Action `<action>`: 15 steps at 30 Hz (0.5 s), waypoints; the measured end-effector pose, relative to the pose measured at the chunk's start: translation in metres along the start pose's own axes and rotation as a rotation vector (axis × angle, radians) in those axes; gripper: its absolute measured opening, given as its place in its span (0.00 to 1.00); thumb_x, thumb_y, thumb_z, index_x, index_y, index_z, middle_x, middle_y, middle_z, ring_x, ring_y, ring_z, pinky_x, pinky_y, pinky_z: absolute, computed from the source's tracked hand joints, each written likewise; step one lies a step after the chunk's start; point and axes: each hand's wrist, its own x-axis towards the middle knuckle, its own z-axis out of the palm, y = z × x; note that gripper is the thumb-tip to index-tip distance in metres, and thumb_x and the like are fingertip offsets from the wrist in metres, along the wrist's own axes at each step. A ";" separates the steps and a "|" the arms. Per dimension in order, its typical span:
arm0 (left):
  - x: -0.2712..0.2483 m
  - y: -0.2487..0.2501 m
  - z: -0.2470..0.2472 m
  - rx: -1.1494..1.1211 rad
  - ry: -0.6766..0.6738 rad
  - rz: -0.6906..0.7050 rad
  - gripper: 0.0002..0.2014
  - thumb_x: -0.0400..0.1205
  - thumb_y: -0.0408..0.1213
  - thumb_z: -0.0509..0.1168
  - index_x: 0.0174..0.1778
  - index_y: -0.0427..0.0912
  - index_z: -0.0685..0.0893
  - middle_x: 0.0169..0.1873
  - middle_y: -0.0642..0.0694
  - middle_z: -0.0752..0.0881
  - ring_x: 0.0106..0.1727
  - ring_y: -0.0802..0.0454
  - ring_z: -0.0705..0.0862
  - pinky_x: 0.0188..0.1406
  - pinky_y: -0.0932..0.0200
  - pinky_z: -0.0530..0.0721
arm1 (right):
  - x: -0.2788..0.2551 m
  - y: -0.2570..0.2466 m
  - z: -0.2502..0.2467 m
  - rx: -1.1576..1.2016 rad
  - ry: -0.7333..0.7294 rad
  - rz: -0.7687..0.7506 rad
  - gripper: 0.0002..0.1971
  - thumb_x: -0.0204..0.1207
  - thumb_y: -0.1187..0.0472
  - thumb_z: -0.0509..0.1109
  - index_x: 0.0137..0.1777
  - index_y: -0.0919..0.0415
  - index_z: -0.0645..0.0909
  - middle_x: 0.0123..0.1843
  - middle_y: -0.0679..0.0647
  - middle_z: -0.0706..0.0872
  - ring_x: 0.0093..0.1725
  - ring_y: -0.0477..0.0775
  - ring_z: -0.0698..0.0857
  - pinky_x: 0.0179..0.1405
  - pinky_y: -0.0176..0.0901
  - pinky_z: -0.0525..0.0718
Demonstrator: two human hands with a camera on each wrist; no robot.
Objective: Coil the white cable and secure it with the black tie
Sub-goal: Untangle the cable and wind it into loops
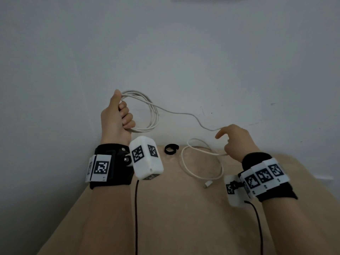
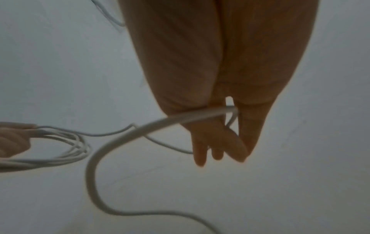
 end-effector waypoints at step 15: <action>-0.003 -0.014 0.019 0.194 -0.266 -0.113 0.22 0.84 0.51 0.62 0.27 0.47 0.65 0.13 0.55 0.62 0.11 0.62 0.57 0.08 0.68 0.52 | 0.006 0.013 0.005 0.296 0.103 0.082 0.03 0.75 0.58 0.73 0.41 0.52 0.83 0.41 0.50 0.88 0.40 0.51 0.89 0.48 0.47 0.85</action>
